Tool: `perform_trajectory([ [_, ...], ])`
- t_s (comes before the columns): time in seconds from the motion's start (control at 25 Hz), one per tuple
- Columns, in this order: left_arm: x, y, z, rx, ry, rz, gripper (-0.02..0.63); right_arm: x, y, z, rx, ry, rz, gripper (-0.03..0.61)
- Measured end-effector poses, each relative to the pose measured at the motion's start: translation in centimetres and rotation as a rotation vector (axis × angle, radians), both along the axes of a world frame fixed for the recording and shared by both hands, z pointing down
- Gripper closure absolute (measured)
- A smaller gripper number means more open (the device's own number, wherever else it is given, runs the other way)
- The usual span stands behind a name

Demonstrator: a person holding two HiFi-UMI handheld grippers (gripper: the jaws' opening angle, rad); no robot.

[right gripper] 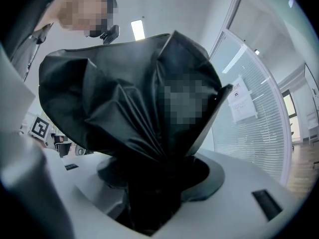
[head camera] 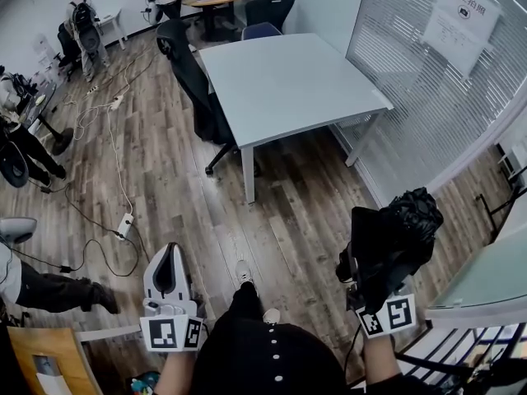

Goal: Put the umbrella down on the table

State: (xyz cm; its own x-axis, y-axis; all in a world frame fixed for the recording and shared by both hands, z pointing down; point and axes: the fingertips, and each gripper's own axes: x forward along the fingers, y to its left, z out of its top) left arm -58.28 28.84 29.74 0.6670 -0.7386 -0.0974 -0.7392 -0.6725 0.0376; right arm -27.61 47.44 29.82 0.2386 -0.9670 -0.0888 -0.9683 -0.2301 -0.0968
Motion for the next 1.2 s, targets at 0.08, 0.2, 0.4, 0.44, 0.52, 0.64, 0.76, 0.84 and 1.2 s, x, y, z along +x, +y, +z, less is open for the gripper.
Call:
perform_trajectory([
  [0.08, 0.6, -0.8, -0.1, 0.003, 0.003, 0.002, 0.597, 0.4, -0.7, -0.1, -0.004, 0.011, -0.004, 0.314],
  [0.2, 1.8, -2.1, -0.6, 0.015, 0.012, 0.009, 0.597, 1.5, -1.9, -0.4, 0.003, 0.017, 0.002, 0.314],
  [0.4, 4.0, -5.2, -0.9, 0.022, 0.019, 0.020, 0.597, 3.5, -4.6, -1.0, 0.012, 0.020, 0.018, 0.314],
  [0.44, 4.4, -5.9, -1.0, 0.022, 0.020, 0.023, 0.597, 3.9, -5.2, -1.2, 0.015, 0.020, 0.020, 0.314],
  [0.52, 5.4, -7.1, -1.1, 0.020, 0.021, 0.031, 0.597, 4.6, -6.2, -1.6, 0.021, 0.019, 0.023, 0.315],
  [0.64, 7.1, -8.7, -1.0, 0.010, 0.018, 0.046, 0.597, 5.7, -7.7, -2.0, 0.022, 0.019, 0.031, 0.314],
  [0.76, 8.6, -10.4, -0.9, 0.001, 0.015, 0.061, 0.597, 6.9, -9.3, -2.2, 0.023, 0.019, 0.042, 0.314],
  [0.84, 9.3, -11.5, -0.7, -0.003, 0.013, 0.071, 0.597, 7.5, -10.3, -2.1, 0.021, 0.018, 0.049, 0.315],
  [1.2, 11.1, -16.8, -0.6, 0.004, 0.019, 0.099, 0.597, 9.1, -14.7, -1.9, 0.018, 0.020, 0.082, 0.315],
])
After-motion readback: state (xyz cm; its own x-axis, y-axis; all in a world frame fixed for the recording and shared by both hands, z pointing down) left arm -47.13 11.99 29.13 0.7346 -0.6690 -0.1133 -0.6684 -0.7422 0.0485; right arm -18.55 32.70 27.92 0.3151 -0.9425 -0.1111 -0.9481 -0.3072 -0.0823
